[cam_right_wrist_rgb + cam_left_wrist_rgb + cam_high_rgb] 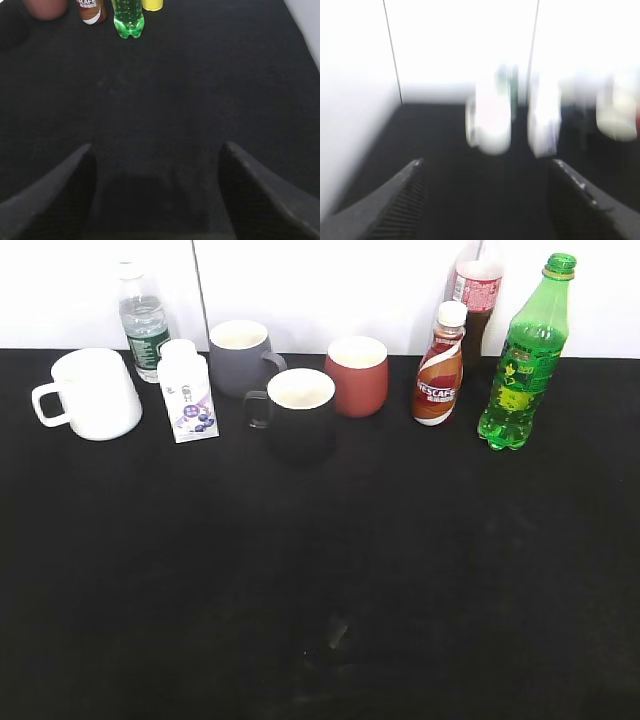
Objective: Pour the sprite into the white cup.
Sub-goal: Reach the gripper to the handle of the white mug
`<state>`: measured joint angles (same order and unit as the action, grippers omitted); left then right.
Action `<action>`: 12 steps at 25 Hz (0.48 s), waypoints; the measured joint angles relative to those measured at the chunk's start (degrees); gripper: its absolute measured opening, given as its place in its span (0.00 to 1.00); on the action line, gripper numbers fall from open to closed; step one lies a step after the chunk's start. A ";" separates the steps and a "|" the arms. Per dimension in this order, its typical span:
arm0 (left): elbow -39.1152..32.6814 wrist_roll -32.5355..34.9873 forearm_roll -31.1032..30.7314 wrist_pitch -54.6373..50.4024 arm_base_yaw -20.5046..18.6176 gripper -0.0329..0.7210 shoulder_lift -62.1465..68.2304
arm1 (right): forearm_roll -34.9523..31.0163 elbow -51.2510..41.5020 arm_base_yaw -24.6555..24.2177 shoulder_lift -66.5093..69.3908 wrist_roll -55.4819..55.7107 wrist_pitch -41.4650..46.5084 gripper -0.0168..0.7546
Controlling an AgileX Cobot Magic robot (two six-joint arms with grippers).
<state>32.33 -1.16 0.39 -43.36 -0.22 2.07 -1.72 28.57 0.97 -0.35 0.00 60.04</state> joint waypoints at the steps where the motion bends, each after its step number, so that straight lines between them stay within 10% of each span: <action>1: 0.10 0.00 -0.73 6.23 0.00 0.80 3.92 | 0.00 0.00 0.00 0.00 0.00 0.00 0.75; 12: -11.99 0.00 2.60 90.02 0.00 0.79 79.01 | 0.00 0.00 0.00 0.00 0.00 0.00 0.75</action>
<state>20.34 -1.16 2.99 46.67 -0.22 81.07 -1.72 28.57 0.97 -0.35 0.00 60.04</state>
